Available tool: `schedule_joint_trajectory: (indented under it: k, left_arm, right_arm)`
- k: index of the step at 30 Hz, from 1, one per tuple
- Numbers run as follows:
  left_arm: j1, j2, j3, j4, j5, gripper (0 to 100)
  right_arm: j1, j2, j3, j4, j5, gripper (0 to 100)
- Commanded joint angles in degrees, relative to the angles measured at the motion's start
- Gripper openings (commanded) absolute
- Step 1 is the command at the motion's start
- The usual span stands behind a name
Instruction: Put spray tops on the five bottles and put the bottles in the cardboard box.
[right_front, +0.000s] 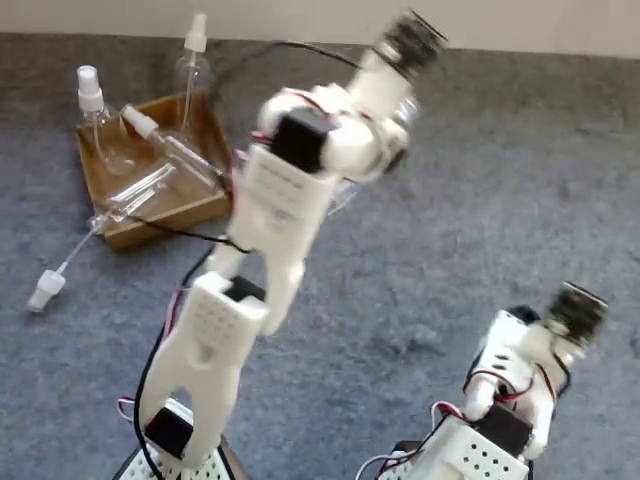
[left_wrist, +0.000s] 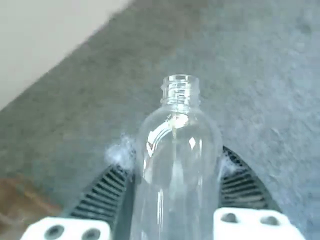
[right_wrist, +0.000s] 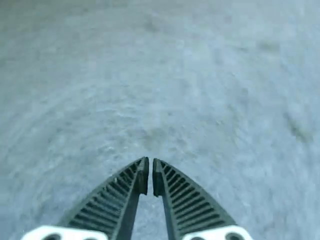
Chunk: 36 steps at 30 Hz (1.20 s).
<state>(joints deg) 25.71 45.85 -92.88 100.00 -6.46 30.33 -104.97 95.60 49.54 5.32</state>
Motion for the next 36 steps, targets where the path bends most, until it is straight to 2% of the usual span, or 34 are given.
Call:
schedule_joint_trajectory:
  k: [1,6,10,13,20,23,26,29,33,36]
  left_arm:
    - [-5.9,-8.9,-2.0,0.8,-0.4,6]
    - [-9.1,-15.3,2.5,1.0,-0.4,6]
    - [-11.7,-24.6,16.7,1.0,-0.4,6]
    - [-13.1,-32.9,28.7,0.7,-0.5,6]
    - [-13.8,-48.8,50.9,0.5,-1.1,6]
    - [-13.8,-54.0,59.7,0.4,-6.2,6]
    - [-13.8,-58.6,69.4,0.4,-10.2,6]
    - [-13.8,-62.8,78.7,-1.5,-10.8,6]
    - [-13.8,-68.4,92.6,-10.4,-10.8,6]
    - [-13.7,-72.7,104.3,-19.0,-10.9,6]
  right_arm:
    - [-10.2,-0.5,9.9,-2.3,11.3,1.8]
    - [-17.6,-0.4,8.1,-1.4,13.8,3.3]
    - [-21.8,-0.4,0.7,7.4,14.0,11.5]
    - [-24.4,-0.4,-3.8,11.1,13.8,12.7]
    - [-25.5,-0.3,-10.8,11.6,13.7,12.7]
    - [-25.5,0.9,-14.8,14.7,13.7,12.7]
    - [-25.5,7.3,-21.1,16.3,13.4,12.7]
    - [-25.5,17.4,-27.7,16.3,9.1,12.7]
    - [-26.1,32.5,-37.8,16.2,5.0,12.7]
    - [-29.1,43.5,-44.4,16.3,2.7,12.7]
